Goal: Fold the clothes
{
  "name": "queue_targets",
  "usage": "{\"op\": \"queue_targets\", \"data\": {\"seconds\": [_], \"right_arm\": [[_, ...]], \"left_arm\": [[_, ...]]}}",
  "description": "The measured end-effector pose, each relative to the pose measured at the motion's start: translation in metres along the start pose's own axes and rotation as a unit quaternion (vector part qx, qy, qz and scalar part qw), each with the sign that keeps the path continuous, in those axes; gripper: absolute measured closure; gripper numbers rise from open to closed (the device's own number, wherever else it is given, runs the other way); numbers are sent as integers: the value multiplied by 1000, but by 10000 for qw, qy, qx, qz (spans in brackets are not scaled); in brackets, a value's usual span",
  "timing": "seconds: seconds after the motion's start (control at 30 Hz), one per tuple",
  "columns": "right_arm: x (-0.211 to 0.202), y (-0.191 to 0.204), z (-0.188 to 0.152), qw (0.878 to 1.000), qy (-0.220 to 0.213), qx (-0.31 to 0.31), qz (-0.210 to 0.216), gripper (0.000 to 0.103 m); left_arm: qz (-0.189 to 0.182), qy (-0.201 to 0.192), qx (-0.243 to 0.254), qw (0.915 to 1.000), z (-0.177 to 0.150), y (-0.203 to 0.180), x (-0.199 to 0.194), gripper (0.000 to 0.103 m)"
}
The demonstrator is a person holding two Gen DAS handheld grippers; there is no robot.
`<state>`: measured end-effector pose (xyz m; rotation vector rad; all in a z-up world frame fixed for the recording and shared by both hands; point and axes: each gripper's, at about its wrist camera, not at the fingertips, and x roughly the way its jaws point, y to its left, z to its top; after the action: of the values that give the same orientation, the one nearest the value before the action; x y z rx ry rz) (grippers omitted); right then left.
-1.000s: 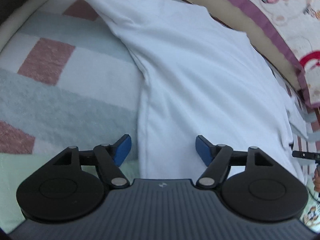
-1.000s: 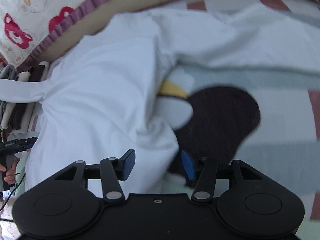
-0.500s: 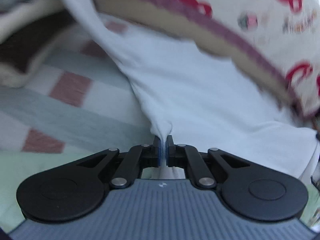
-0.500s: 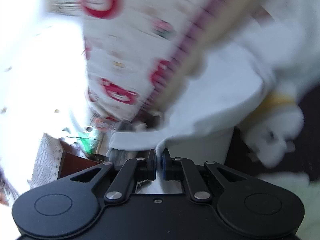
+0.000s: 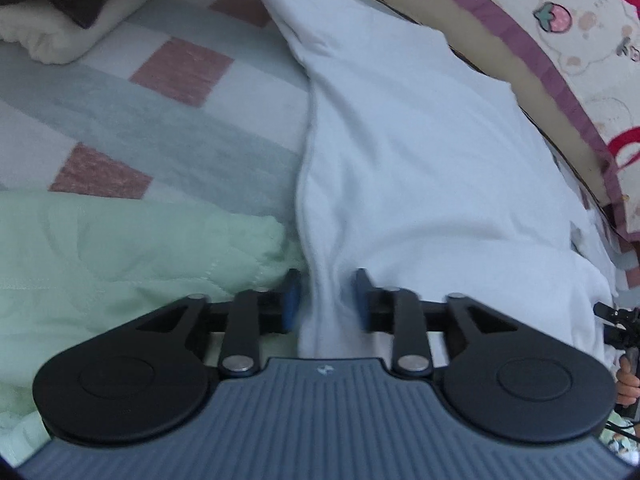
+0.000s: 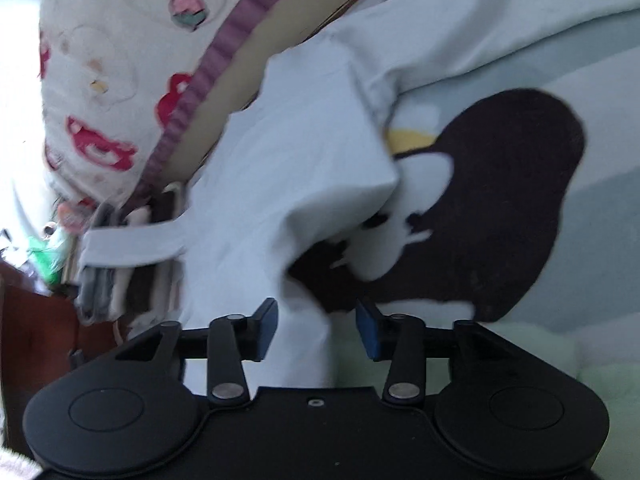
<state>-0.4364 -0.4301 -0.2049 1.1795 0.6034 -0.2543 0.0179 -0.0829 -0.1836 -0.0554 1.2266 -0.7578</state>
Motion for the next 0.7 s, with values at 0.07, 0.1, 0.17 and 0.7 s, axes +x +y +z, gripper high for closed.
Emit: {"op": "queue_targets", "data": {"seconds": [0.07, 0.1, 0.17, 0.7], "right_arm": [[4, 3, -3, 9998, 140, -56, 93, 48], [8, 2, -4, 9997, 215, -48, 132, 48], [16, 3, -7, 9996, 207, -176, 49, 48], [-51, 14, -7, 9955, -502, -560, 582, 96]], "left_arm": [[-42, 109, 28, 9999, 0, -4, 8, 49], [-15, 177, 48, 9998, -1, -5, 13, 46], [-8, 244, 126, 9996, 0, -7, 20, 35], [22, -842, -506, 9952, -17, 16, -49, 100]]}}
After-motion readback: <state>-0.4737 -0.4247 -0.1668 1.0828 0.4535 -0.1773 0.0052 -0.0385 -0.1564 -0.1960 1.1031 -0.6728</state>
